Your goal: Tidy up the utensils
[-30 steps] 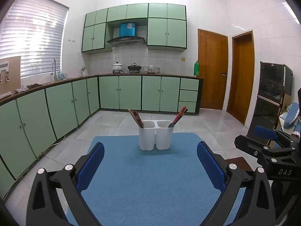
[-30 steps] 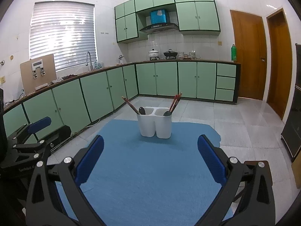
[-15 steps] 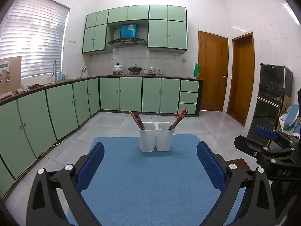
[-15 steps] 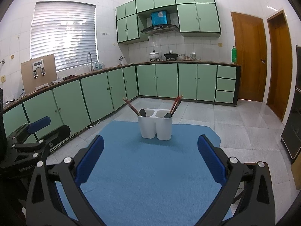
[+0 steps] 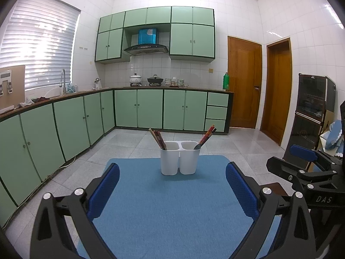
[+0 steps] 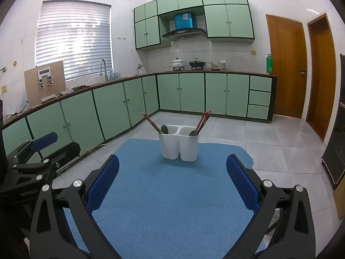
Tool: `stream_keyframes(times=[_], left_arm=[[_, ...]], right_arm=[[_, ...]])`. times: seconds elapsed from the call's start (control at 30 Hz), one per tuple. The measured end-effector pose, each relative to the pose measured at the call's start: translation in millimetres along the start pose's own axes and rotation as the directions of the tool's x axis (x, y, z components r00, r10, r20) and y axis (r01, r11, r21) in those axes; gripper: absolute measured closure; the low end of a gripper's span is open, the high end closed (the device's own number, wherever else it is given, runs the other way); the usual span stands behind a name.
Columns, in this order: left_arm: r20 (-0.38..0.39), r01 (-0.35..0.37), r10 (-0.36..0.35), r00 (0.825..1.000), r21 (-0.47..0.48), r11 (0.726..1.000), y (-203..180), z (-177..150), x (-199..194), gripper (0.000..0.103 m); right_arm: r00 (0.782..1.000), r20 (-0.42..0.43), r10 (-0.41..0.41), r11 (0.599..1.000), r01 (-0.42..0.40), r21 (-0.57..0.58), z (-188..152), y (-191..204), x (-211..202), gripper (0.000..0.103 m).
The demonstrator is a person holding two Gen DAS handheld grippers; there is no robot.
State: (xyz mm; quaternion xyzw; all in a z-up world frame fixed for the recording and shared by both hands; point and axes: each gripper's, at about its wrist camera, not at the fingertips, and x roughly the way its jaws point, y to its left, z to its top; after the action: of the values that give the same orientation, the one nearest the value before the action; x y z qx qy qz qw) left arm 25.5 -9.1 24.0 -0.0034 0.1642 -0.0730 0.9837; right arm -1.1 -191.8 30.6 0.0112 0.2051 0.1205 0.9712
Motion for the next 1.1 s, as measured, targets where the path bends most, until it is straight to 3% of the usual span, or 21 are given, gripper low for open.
stream_keyframes(times=[1.1], left_arm=[[-0.004,-0.002,0.002,1.000,0.002,1.000,1.4,-0.2,-1.0,0.006]], right_arm=[[1.000,0.000,0.000,1.000,0.000,0.003,-0.9,3.0,1.4,0.006]])
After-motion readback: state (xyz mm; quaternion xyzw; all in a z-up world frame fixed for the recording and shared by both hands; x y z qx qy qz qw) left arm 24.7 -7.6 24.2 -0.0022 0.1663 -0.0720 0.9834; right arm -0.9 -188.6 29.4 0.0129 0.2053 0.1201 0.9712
